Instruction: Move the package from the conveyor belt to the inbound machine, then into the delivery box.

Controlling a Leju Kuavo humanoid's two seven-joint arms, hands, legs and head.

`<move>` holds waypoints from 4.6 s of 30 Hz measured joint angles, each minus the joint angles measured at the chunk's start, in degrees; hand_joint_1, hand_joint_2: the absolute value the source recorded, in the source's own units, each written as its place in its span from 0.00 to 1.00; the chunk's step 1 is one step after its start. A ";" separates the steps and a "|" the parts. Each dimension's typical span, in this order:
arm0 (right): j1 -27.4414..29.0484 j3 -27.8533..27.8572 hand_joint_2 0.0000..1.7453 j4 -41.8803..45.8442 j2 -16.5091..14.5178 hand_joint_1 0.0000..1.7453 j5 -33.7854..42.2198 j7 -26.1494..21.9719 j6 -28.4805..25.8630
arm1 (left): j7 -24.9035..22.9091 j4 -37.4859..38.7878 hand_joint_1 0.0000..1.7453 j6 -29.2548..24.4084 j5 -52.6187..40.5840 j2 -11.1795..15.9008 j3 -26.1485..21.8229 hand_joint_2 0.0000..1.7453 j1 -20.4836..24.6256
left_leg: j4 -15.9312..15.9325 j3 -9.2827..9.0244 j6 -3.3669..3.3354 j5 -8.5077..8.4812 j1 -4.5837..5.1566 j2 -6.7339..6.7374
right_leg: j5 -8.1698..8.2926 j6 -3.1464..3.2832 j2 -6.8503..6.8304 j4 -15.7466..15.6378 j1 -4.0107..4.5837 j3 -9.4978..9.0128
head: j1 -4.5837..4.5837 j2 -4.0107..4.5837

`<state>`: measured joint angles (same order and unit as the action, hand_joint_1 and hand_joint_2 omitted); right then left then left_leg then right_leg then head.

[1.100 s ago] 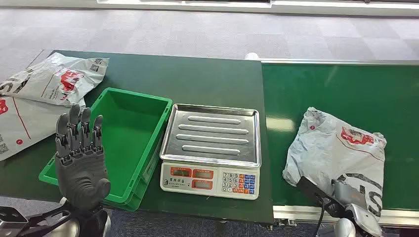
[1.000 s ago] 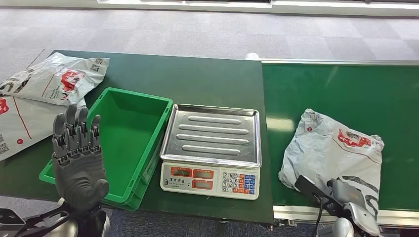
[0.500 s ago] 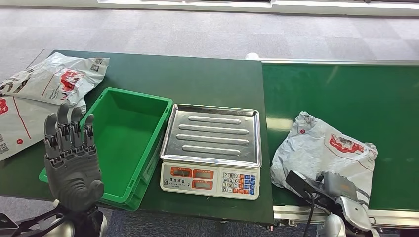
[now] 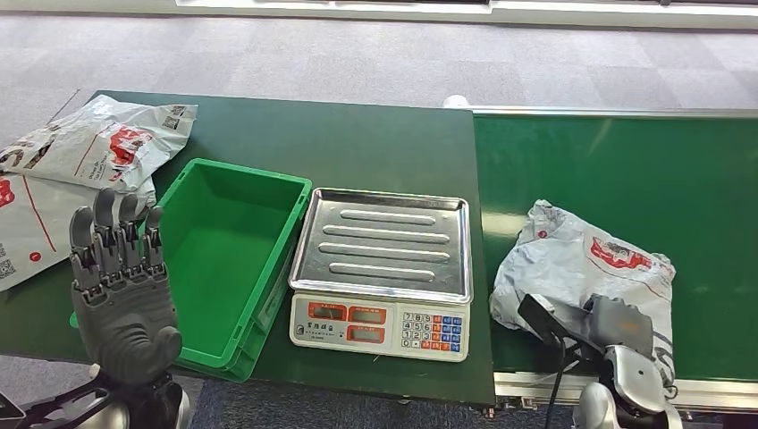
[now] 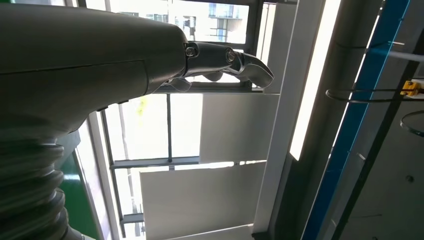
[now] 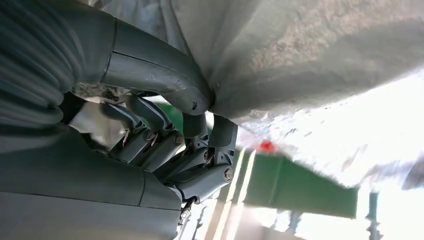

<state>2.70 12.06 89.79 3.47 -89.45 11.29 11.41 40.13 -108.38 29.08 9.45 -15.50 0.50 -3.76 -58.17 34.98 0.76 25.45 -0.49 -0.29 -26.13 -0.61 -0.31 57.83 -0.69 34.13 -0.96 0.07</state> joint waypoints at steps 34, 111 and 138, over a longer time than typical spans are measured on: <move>-43.72 -42.09 1.00 -15.24 1.58 1.00 0.67 -11.03 -28.31 | -0.07 12.40 0.00 5.35 1.15 -0.03 1.04 1.00 5.58 | 0.10 0.01 0.26 -0.47 -0.06 0.32 | 0.47 0.21 0.47 0.06 0.17 0.25 | 0.02 0.00; -28.29 -26.16 0.00 11.08 -6.89 0.00 74.35 -51.28 2.87 | -10.88 81.65 1.00 -23.39 -85.61 4.94 40.39 1.00 47.24 | 0.15 -2.35 -0.11 0.92 0.05 -0.22 | -1.04 -0.05 -0.27 -0.06 -0.13 -2.87 | 0.00 0.00; -24.85 -25.07 0.00 11.75 -6.91 0.00 73.67 -51.31 -1.14 | -13.86 52.78 1.00 -68.78 -52.79 11.52 25.24 1.00 40.19 | 0.11 -0.98 0.13 0.14 0.09 0.16 | -0.19 0.05 0.38 0.07 -0.05 -0.77 | 0.02 0.00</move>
<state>-22.15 -13.01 101.54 -3.43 -15.78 -40.02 10.26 26.27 -55.60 -39.70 -43.33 -3.98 25.74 36.43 -58.06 33.99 0.88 25.59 -0.41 -0.13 -26.32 -0.56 0.08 57.90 -0.74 33.35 -0.94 0.07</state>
